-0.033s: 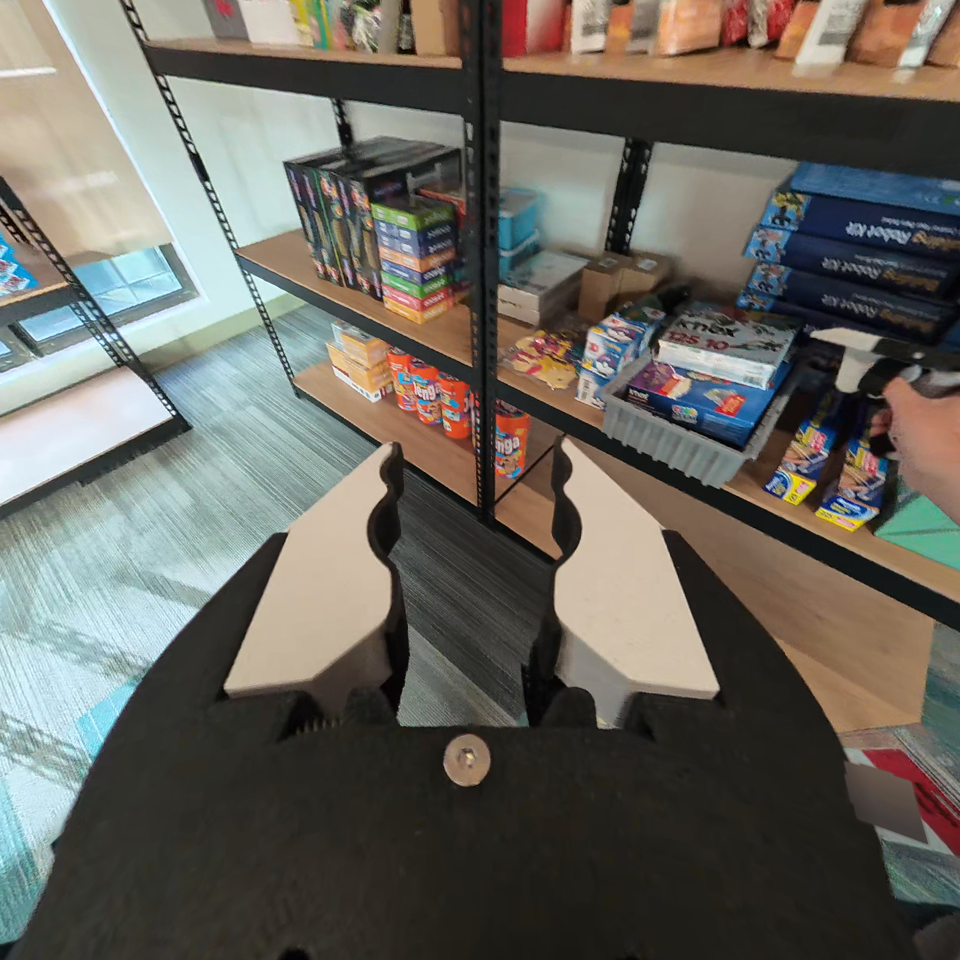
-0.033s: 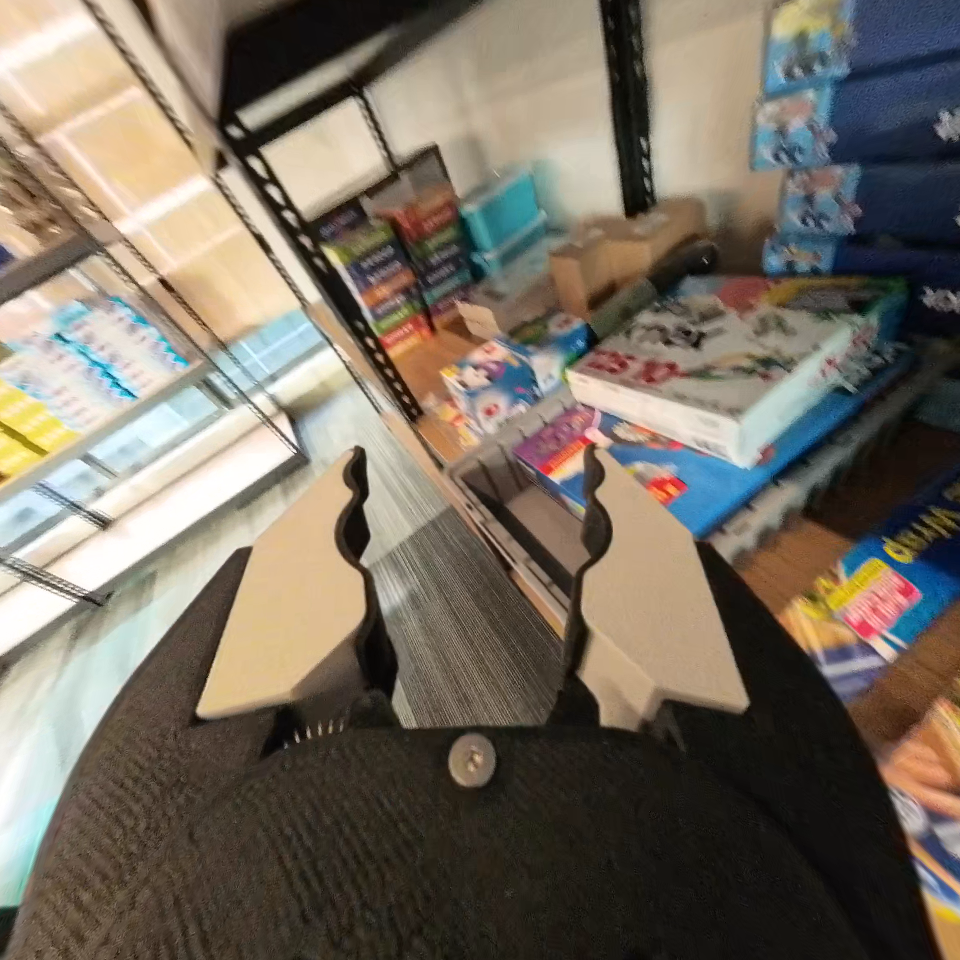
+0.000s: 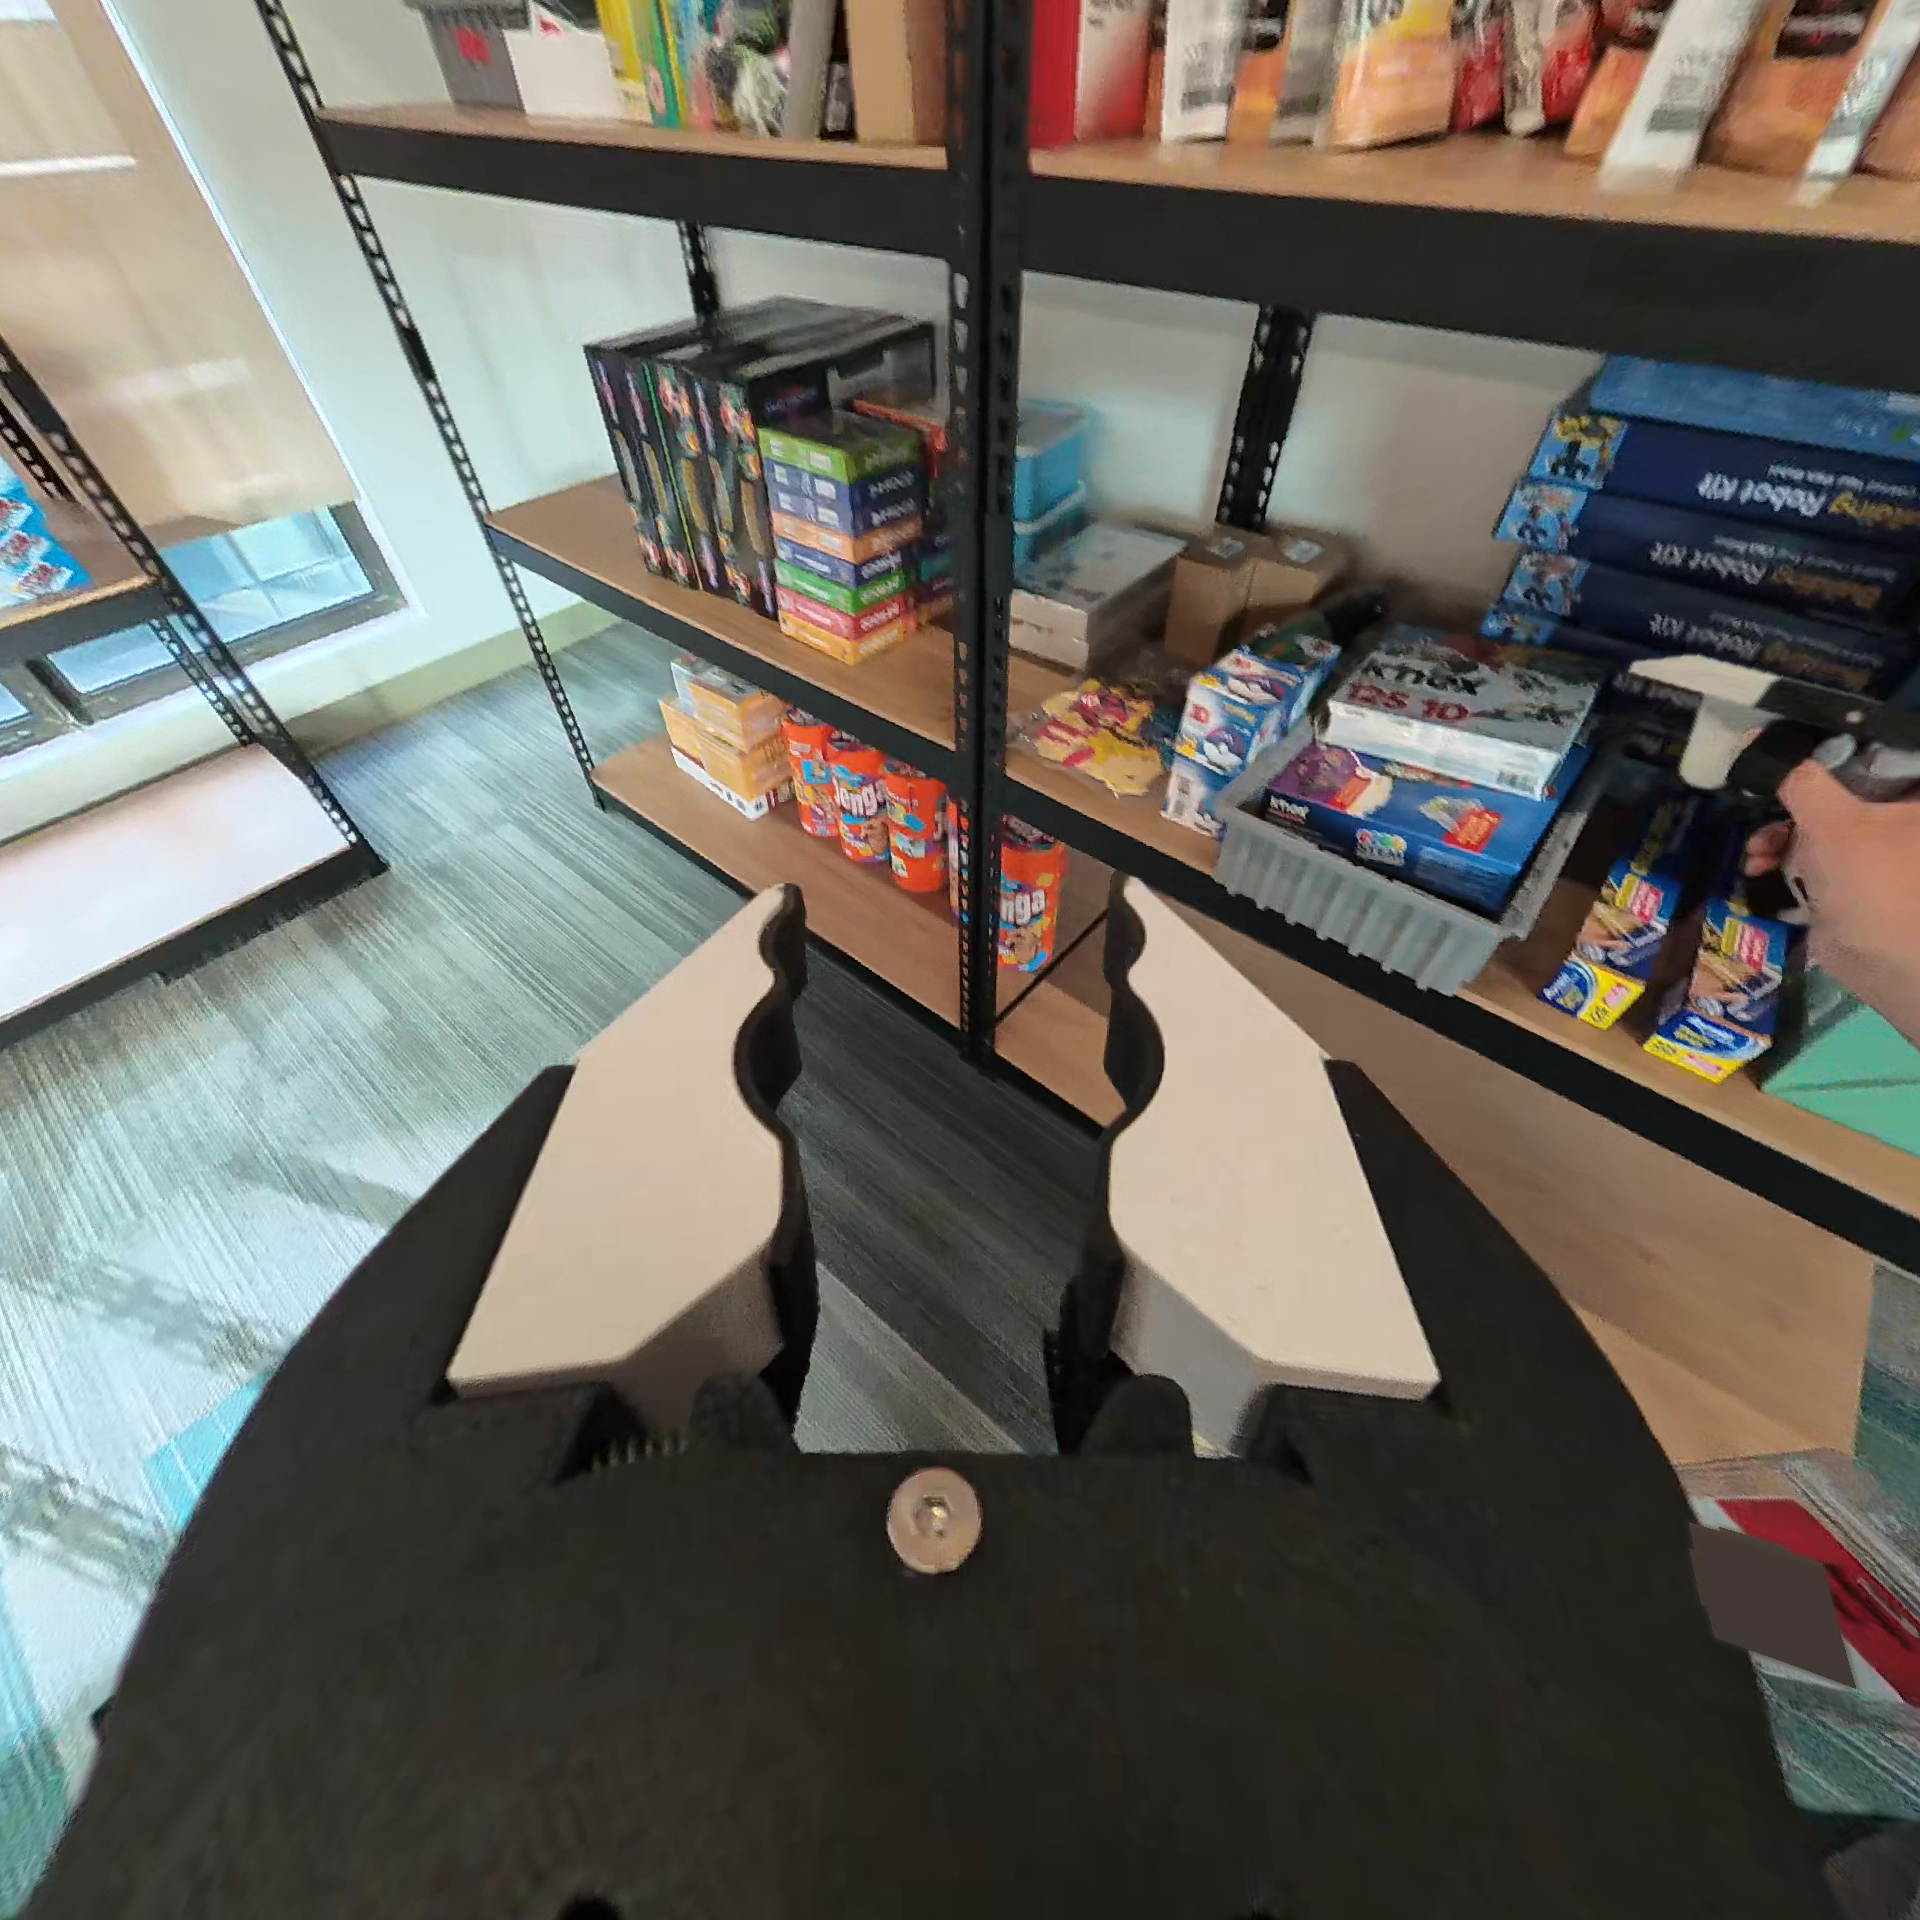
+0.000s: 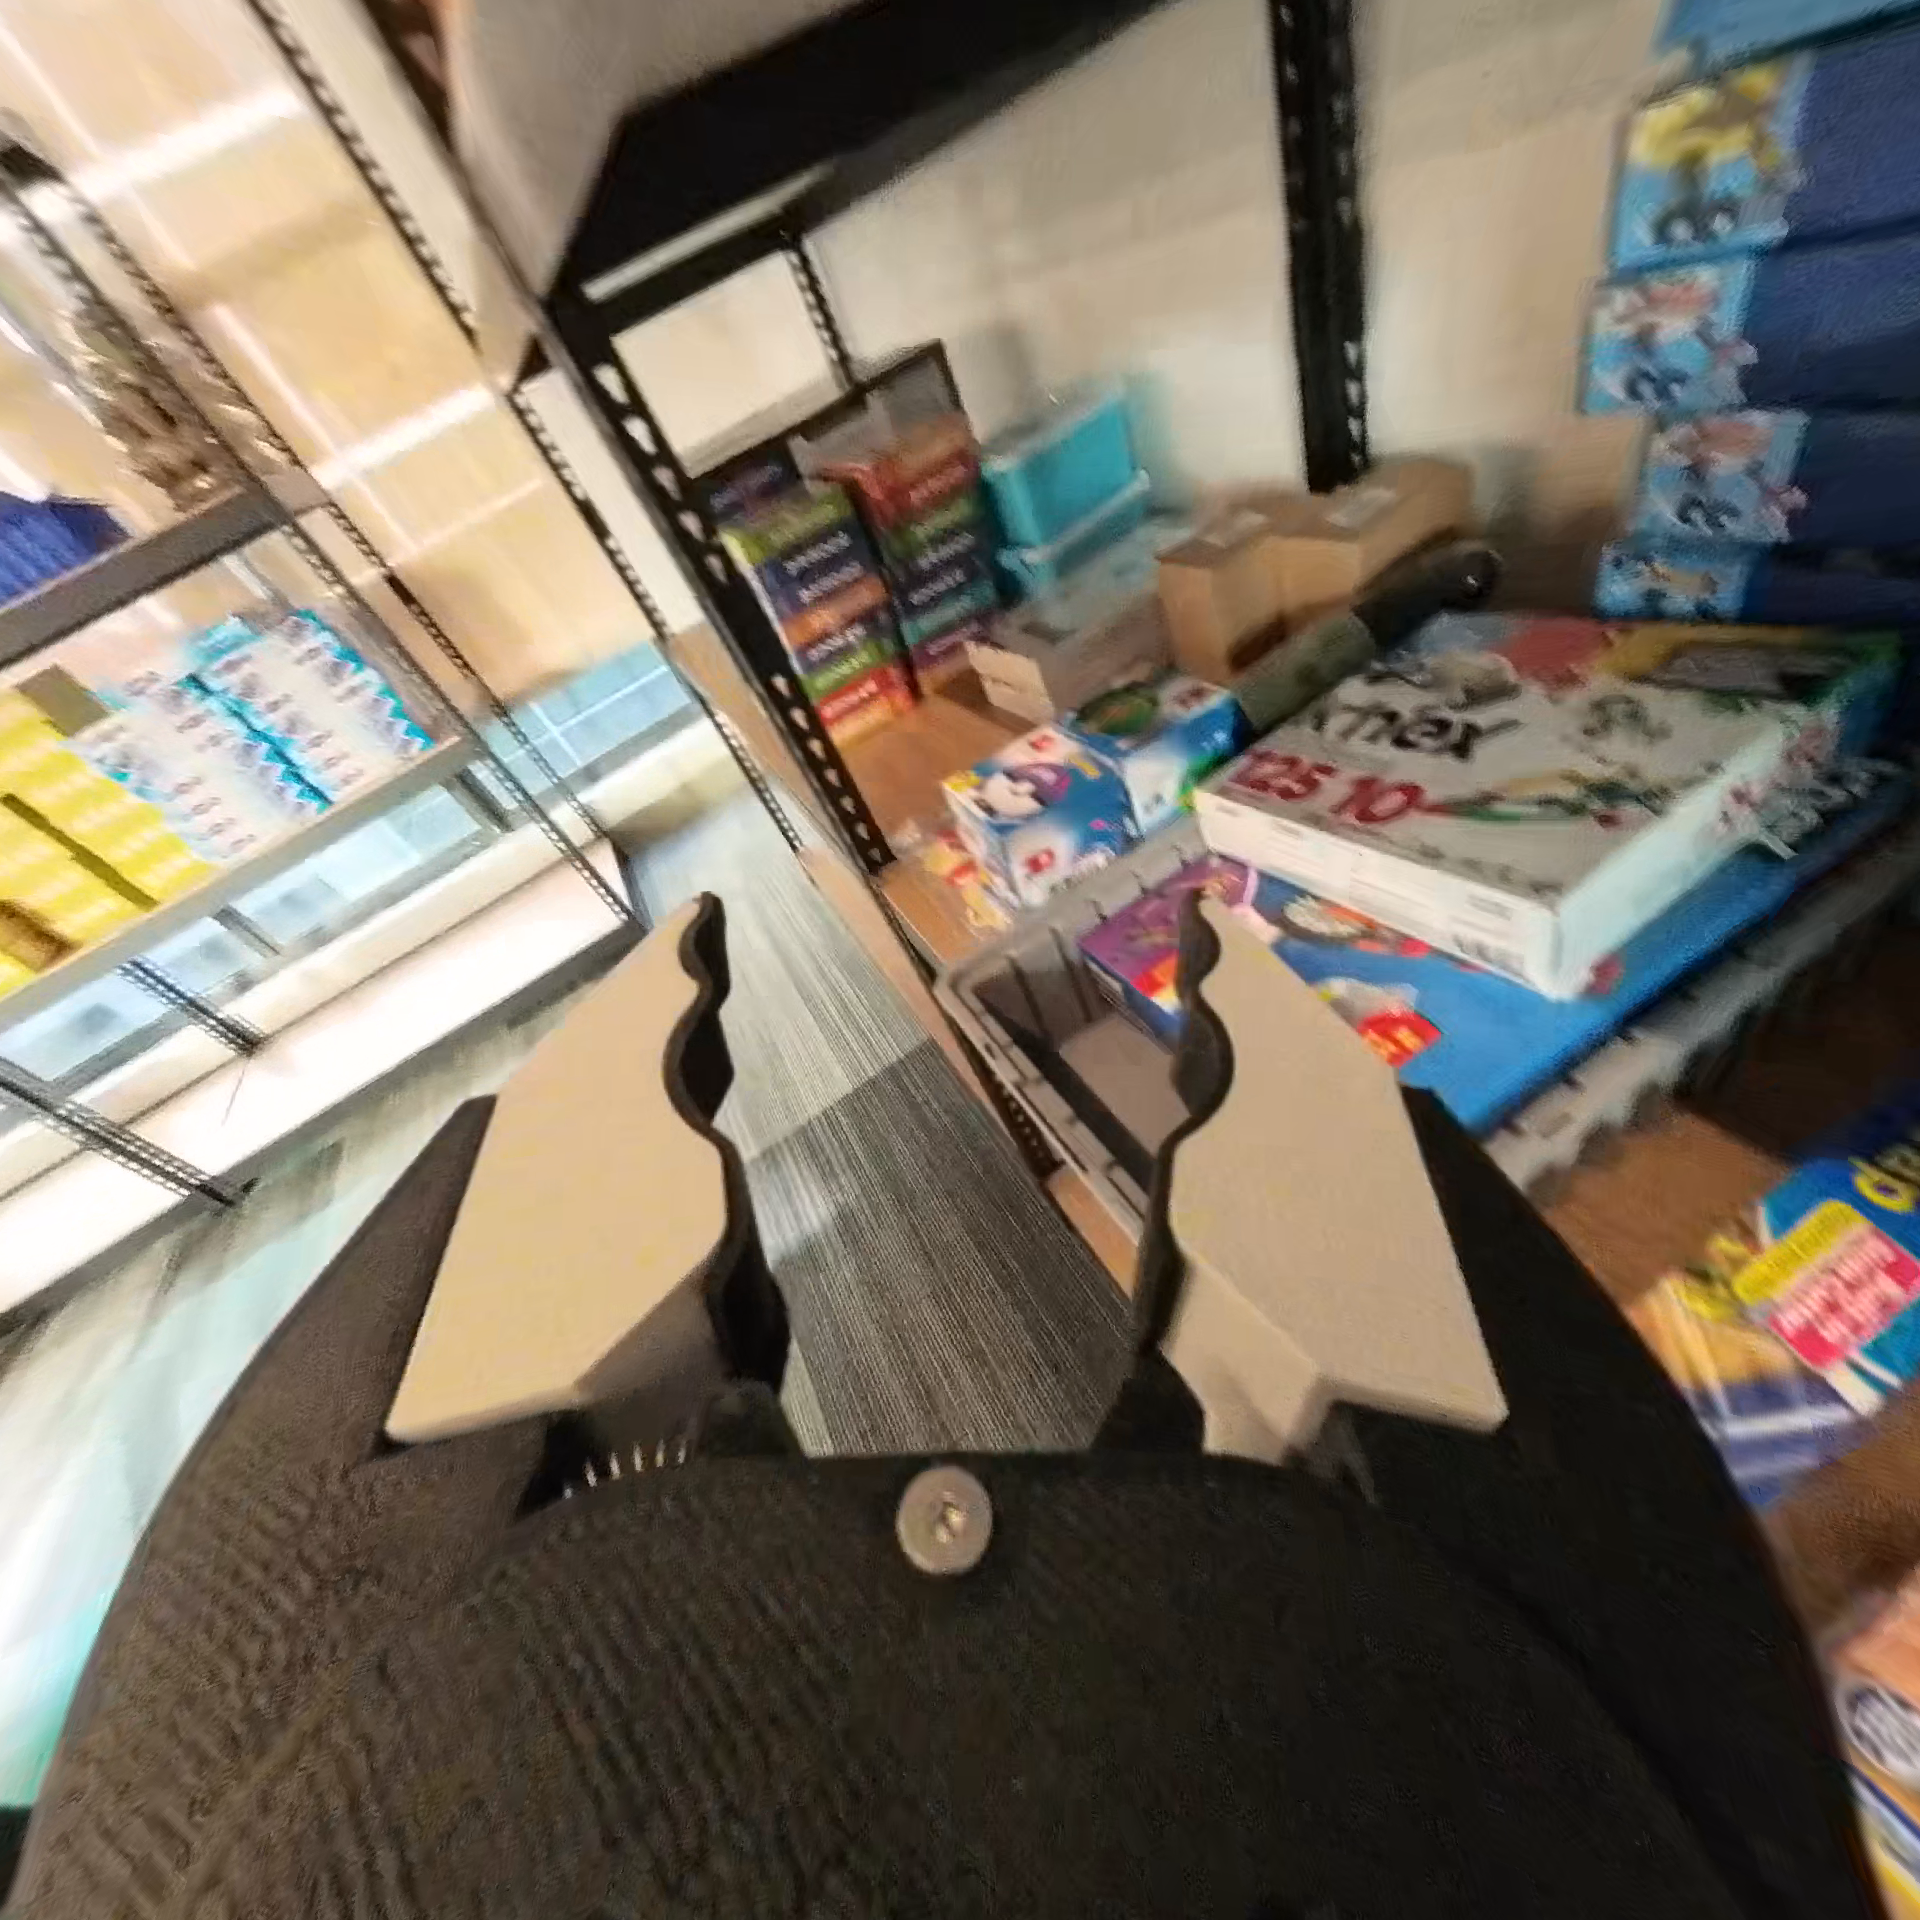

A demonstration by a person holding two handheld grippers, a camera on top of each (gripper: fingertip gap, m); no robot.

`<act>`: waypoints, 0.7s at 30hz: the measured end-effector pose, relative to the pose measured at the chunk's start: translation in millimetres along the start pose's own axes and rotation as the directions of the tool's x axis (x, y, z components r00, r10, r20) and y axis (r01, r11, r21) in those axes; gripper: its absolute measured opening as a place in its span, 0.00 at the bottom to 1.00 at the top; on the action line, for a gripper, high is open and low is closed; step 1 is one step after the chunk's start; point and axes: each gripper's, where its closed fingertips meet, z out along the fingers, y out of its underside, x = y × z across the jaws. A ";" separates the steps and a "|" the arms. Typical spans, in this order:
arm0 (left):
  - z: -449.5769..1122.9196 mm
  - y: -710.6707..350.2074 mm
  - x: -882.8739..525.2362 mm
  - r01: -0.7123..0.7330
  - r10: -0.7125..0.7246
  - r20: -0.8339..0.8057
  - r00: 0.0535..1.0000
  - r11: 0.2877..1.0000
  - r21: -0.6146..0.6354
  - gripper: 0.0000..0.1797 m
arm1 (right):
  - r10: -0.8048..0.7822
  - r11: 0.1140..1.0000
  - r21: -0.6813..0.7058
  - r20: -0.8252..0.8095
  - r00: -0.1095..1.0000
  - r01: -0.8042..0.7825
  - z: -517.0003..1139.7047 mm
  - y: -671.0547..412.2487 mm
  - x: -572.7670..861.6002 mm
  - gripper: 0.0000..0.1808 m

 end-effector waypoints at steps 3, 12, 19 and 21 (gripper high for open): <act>9.8 -7.3 -42.5 -0.011 0.012 -0.036 0.999 1.000 0.028 0.33 | -0.153 0.987 0.048 -0.045 0.987 0.155 8.0 -28.6 -50.4 0.58; 91.9 -19.9 -148.4 -0.174 0.180 -0.229 0.957 0.984 0.049 0.28 | -0.412 0.895 0.093 -0.208 0.887 0.437 -3.1 -53.9 -196.5 0.54; 196.3 -0.9 -161.4 -0.183 0.173 -0.366 0.915 0.983 0.007 0.31 | -0.578 0.811 -0.083 -0.259 0.774 0.578 9.4 -34.8 -244.2 0.50; 233.9 9.6 -158.9 -0.216 0.191 -0.394 0.899 0.976 -0.018 0.33 | -0.592 0.803 -0.116 -0.260 0.763 0.584 27.8 -29.5 -249.3 0.49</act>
